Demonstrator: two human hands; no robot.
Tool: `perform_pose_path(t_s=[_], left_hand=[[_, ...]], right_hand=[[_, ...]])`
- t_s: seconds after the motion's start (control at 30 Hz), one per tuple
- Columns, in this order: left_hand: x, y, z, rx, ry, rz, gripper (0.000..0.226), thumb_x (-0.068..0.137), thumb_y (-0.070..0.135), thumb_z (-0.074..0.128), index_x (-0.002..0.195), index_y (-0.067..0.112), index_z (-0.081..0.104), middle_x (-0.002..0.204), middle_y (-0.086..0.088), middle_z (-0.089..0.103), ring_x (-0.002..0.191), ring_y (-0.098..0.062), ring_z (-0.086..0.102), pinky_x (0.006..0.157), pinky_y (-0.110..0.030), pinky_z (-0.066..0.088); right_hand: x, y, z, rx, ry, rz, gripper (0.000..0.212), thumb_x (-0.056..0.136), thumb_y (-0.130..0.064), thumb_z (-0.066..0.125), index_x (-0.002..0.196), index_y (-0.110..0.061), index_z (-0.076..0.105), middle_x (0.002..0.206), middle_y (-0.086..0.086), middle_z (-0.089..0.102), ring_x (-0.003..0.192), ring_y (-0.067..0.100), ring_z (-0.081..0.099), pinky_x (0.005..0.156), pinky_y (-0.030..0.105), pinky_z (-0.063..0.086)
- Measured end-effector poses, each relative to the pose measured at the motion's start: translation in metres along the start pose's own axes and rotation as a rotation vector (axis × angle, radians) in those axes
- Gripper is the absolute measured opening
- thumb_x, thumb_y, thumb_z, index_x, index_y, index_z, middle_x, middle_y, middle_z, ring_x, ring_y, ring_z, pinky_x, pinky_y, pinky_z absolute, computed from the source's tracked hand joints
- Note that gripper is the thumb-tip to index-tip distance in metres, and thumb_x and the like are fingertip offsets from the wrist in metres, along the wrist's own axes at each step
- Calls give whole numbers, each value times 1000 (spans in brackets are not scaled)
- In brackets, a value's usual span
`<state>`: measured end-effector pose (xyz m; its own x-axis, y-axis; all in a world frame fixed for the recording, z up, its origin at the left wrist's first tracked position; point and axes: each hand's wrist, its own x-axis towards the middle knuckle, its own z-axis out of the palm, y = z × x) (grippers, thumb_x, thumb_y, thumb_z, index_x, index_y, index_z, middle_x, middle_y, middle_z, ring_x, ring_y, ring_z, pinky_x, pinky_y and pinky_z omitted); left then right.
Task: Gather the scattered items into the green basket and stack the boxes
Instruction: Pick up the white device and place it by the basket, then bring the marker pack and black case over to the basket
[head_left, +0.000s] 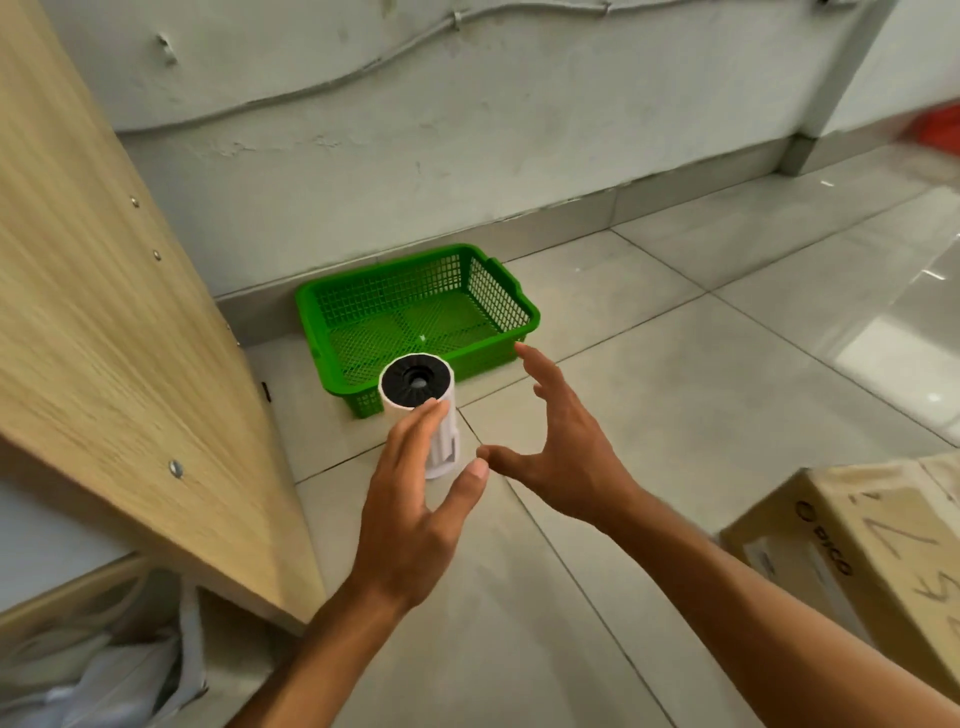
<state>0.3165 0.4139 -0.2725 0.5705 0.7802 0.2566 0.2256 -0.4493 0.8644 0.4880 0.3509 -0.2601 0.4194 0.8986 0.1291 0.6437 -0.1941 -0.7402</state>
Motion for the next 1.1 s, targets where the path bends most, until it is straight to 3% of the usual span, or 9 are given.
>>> perform_pose_path(t_s=[0.13,0.3,0.4,0.6,0.73,0.87,1.0,1.1], left_hand=[[2,14,-11,8,-127,72,62,83,54,58,141,43,38,147,31,32,134,13,28,98,-12,30],[-9,37,12,-126,-155,114,59,83,53,59,139,45,42,144,32,36,132,14,31,98,-13,27],[-26,62,49,-206,-254,148,57,84,54,57,138,47,42,142,33,37,132,9,35,98,-15,27],[-86,138,128,-350,-533,274,55,84,47,60,136,40,46,139,24,44,130,4,41,96,-8,32],[-131,171,158,-378,-727,348,57,84,44,60,138,39,44,143,17,42,132,1,38,97,-13,36],[-180,181,183,-366,-818,396,57,84,41,62,139,32,46,144,12,43,134,-4,38,103,-25,39],[-230,182,205,-232,-928,453,58,83,42,63,137,28,51,138,13,45,131,-4,39,108,-32,39],[-256,183,224,-84,-931,608,59,80,44,63,135,22,55,140,4,48,132,-12,37,109,-42,36]], right_hand=[[-36,-1,-24,-80,-8,34,105,78,-52,79,152,-49,5,163,-14,17,145,10,25,109,23,25],[-101,-1,-55,-159,65,116,106,76,-55,79,147,-59,0,160,-22,15,137,-8,19,100,8,13],[-152,-2,-79,-190,149,213,107,75,-60,78,144,-66,-3,159,-24,12,130,-8,17,103,19,15],[-277,-8,-128,-289,319,429,104,77,-56,76,147,-59,0,162,-13,18,144,13,26,114,39,27],[-359,-6,-158,-209,462,566,101,78,-49,79,146,-62,6,161,-10,23,138,8,29,111,38,30],[-446,7,-168,-231,568,670,101,77,-51,80,149,-57,9,160,-16,25,138,-1,26,109,26,26],[-529,18,-159,-204,649,802,97,77,-48,79,152,-46,17,159,-12,30,143,5,30,114,27,29],[-581,29,-143,-186,621,924,93,79,-46,80,151,-44,22,159,-12,30,143,8,31,115,29,29]])
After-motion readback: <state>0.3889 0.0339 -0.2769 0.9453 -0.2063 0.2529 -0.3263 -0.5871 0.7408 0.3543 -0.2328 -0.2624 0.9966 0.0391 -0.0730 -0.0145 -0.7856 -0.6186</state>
